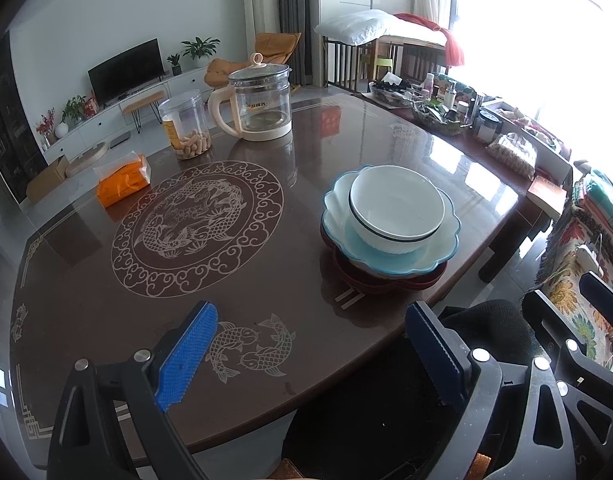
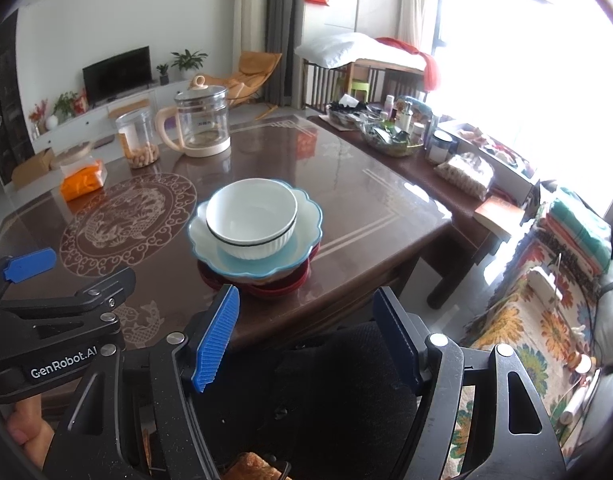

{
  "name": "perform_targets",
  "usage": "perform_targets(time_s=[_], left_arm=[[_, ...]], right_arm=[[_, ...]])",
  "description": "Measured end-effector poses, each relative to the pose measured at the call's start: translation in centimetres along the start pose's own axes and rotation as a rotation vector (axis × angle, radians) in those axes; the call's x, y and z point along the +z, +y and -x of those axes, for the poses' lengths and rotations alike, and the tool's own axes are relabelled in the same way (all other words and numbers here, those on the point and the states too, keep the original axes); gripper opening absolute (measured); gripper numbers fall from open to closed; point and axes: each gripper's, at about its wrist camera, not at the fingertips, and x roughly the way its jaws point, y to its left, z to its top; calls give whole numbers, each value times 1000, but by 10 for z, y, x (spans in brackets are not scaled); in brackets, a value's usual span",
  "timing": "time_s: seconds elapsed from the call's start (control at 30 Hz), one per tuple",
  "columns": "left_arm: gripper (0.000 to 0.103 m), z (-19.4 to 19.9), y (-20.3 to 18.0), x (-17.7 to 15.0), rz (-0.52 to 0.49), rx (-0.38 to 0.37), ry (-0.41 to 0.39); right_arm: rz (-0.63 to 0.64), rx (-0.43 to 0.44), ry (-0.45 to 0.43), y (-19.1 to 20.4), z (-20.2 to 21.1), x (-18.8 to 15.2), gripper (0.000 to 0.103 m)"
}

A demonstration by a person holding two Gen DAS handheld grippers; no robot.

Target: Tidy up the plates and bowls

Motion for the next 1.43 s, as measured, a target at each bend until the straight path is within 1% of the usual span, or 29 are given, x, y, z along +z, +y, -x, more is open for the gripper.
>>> perform_targets(time_s=[0.27,0.57,1.17,1.33,1.43], left_arm=[[95,-6,1,0,8,-13,12],[95,-7,1,1,9,-10,13],[95,-13,0,-2,3,-9,21],[95,-15,-1,-2,-4,-20,16],[95,-14,-4,-3,-19,-7,3]], right_arm=[[10,-1,8,3,-2,0,74],[13,-8,7,5,-3,0,74],[4,-15,5,-2,-4,1,74],[-1,-16,8,-3,-5,0,74],[-4,-19,7,-4,-5,0,74]])
